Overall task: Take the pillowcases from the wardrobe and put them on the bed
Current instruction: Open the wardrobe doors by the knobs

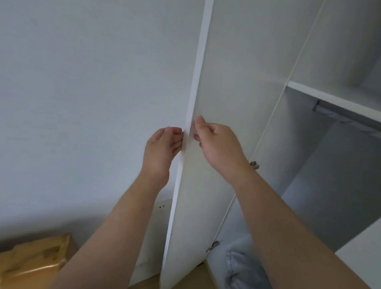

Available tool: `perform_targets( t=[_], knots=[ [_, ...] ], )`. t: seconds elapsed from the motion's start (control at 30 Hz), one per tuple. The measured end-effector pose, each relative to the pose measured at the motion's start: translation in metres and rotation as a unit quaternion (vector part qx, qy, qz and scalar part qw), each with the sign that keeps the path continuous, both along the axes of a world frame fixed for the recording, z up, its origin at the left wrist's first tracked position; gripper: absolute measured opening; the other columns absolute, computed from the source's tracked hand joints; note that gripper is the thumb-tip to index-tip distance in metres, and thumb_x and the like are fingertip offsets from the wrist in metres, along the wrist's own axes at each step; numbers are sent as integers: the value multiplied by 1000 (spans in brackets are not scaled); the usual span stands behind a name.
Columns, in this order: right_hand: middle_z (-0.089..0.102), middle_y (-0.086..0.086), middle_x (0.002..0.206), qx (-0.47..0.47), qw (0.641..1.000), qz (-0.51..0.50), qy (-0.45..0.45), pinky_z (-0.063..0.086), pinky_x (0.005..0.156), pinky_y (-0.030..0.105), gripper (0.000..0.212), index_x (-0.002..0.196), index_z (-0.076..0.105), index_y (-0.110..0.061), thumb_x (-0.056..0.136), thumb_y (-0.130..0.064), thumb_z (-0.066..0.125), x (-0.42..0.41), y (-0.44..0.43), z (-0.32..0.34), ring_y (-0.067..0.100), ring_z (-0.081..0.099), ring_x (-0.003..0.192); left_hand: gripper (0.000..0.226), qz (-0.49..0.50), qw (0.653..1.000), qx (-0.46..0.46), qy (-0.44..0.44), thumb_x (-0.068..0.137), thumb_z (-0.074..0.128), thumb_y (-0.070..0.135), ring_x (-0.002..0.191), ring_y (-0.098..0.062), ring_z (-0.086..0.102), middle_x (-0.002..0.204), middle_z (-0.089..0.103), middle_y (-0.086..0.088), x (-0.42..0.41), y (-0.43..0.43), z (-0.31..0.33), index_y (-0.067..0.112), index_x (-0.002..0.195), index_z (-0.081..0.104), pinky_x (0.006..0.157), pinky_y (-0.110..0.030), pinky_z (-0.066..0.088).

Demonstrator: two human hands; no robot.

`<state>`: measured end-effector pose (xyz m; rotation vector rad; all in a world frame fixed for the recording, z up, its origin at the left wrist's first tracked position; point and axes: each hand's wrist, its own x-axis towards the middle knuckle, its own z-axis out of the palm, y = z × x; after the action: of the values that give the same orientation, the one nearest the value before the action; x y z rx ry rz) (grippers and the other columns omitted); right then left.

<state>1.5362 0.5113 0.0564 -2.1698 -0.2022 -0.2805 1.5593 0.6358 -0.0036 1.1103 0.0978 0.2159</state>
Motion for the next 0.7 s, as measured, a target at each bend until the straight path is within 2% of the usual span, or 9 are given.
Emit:
perform_targets(
  t=[0.1, 0.2, 0.27, 0.33, 0.4, 0.47, 0.53, 0.6, 0.7],
  knots=[
    [75, 18, 99, -10, 1000, 8, -7, 52, 87, 38, 61, 84, 61, 3, 108, -46, 35, 11, 12, 1, 29, 69, 97, 29, -10, 999, 27, -24, 104, 45, 17, 110, -21, 71, 109, 77, -9, 6, 10, -4, 6, 105, 73, 101, -31, 53],
    [64, -2, 73, -16, 1000, 14, 1, 43, 66, 28, 54, 68, 56, -15, 109, -42, 33, 20, 23, 0, 7, 59, 71, 32, -18, 998, 40, -43, 106, 43, 19, 112, -13, 69, 117, 75, -5, 14, 16, -7, 8, 115, 71, 102, -27, 50],
    [61, -4, 70, -1, 1000, 20, 10, 42, 64, 25, 53, 67, 53, -17, 109, -42, 33, 25, 29, -1, 0, 56, 63, 32, -22, 998, 44, -48, 106, 43, 20, 115, -9, 67, 121, 74, -1, 19, 19, -10, 10, 121, 70, 104, -29, 49],
    [74, 9, 94, 30, 999, 31, 29, 54, 83, 35, 56, 87, 66, -4, 108, -45, 34, 32, 34, -2, 10, 70, 90, 32, -21, 997, 48, -49, 105, 43, 19, 117, -7, 66, 123, 73, 2, 23, 22, -13, 13, 122, 70, 105, -31, 48],
    [69, 20, 121, 71, 996, 33, 41, 52, 101, 51, 63, 112, 63, 7, 106, -50, 34, 37, 36, -2, 30, 67, 115, 29, -7, 998, 43, -42, 105, 45, 17, 116, -5, 66, 122, 73, 4, 26, 22, -14, 17, 119, 71, 105, -30, 49],
    [62, 26, 130, 97, 993, 34, 50, 48, 105, 60, 73, 119, 57, 10, 101, -58, 36, 39, 33, -2, 39, 62, 121, 28, 30, 998, 44, -41, 104, 46, 15, 113, -7, 67, 118, 74, 4, 26, 18, -14, 21, 111, 73, 103, -30, 50],
    [59, 28, 131, 113, 991, 26, 64, 45, 106, 65, 82, 122, 54, 9, 93, -66, 37, 41, 25, -4, 43, 59, 122, 29, 97, 993, 41, -52, 101, 46, 10, 100, -14, 72, 103, 76, -2, 26, 12, -14, 17, 99, 74, 96, -33, 55],
    [70, 19, 122, 128, 989, 15, 78, 46, 109, 59, 78, 119, 59, 2, 93, -68, 39, 41, 12, -7, 34, 65, 120, 28, 133, 989, 21, -63, 98, 45, 7, 80, -21, 69, 83, 72, -9, 26, 6, -11, 9, 92, 73, 83, -35, 57],
    [76, -4, 105, 163, 983, -15, 82, 50, 109, 46, 49, 93, 73, -19, 101, -57, 43, 38, -23, -14, 12, 71, 111, 28, 77, 993, 14, -83, 97, 45, 6, 73, -27, 65, 74, 67, -14, 25, -19, -6, 6, 91, 73, 71, -34, 54]
  ],
)
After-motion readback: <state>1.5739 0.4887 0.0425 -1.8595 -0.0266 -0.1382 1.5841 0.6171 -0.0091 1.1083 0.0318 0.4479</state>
